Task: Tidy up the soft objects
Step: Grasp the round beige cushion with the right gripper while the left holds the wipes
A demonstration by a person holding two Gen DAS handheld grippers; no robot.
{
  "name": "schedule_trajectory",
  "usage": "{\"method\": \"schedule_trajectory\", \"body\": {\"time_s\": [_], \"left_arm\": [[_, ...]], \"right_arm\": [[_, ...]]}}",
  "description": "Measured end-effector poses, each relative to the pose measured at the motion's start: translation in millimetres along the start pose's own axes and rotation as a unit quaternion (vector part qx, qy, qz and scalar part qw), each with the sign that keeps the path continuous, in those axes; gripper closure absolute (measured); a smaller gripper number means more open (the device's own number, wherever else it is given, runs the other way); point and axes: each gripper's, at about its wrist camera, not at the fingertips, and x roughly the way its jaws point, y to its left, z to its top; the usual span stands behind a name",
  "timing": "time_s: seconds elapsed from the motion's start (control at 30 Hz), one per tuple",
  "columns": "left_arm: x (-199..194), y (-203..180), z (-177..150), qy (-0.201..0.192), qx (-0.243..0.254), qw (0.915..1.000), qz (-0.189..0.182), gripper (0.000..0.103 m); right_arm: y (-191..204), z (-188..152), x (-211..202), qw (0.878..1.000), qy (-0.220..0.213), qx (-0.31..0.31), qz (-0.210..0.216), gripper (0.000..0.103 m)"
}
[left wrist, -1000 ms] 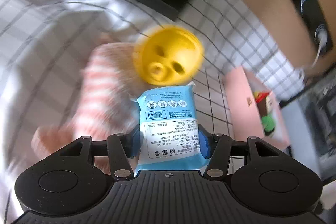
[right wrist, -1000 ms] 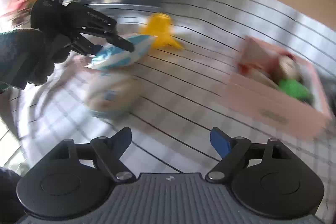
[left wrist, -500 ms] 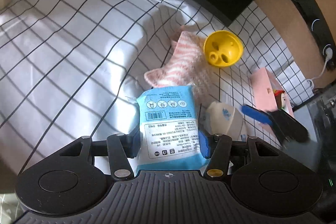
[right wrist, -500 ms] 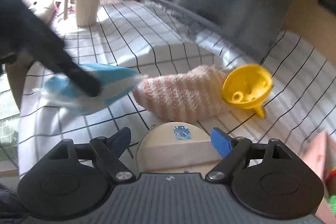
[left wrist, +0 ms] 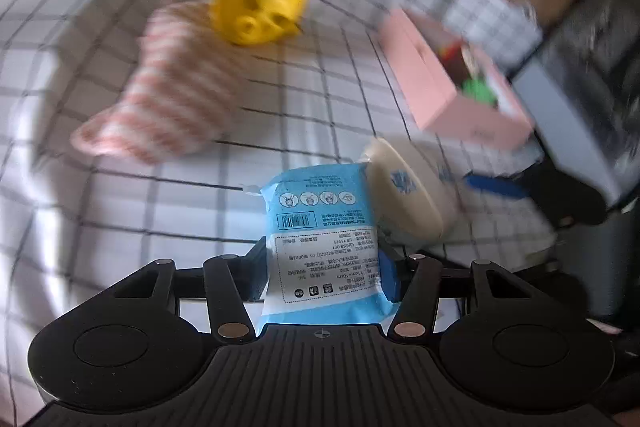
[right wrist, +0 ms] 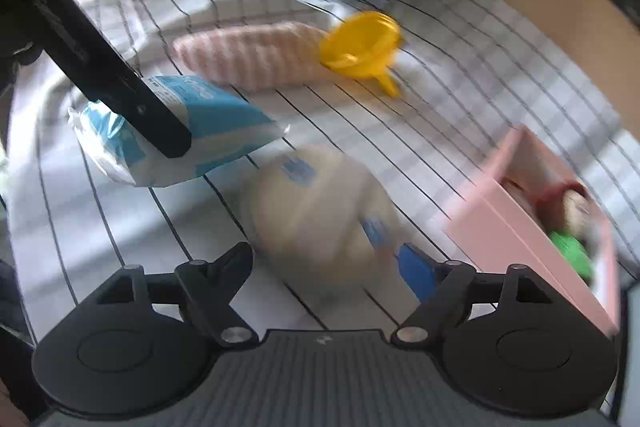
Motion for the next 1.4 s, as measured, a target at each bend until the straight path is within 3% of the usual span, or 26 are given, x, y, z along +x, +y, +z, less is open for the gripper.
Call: {"method": "schedule_trajectory", "body": {"time_s": [0.13,0.23,0.37,0.5,0.63,0.7,0.8,0.93,1.23,1.4], "left_arm": [[24,-27,0,0.024,0.043,0.9983,0.031,0.045],[27,-30,0,0.024,0.049,0.9974,0.047,0.045],[24,-24,0,0.014,0.043,0.9954,0.085,0.045],[15,-10,-6,0.012,0.022,0.9950,0.097,0.044],[9,0,-11,0.014,0.003,0.9956,0.092,0.043],[8,2,-12,0.015,-0.004,0.9958,0.090,0.043],[8,1,-12,0.014,-0.006,0.9957,0.091,0.043],[10,1,-13,0.012,-0.010,0.9956,0.092,0.043],[11,1,-12,0.012,-0.012,0.9952,0.096,0.043],[14,-3,-10,0.012,-0.011,0.9952,0.096,0.043]], "right_arm": [[-15,-17,-13,0.998,0.009,0.052,-0.039,0.020],[-38,-18,-32,0.991,-0.013,0.130,-0.004,0.020],[-54,-6,-38,0.978,-0.041,0.202,0.032,0.012],[-43,15,-14,0.983,-0.038,0.177,0.013,0.012],[-28,29,12,0.989,-0.034,0.141,0.025,0.012],[-30,32,27,0.989,-0.016,0.145,0.026,0.011],[-39,25,40,0.984,0.001,0.176,0.028,0.001],[-52,13,41,0.973,-0.010,0.223,0.051,0.000],[-52,12,39,0.976,-0.001,0.211,0.059,0.001],[-60,6,13,0.975,-0.021,0.213,0.060,0.002]]}}
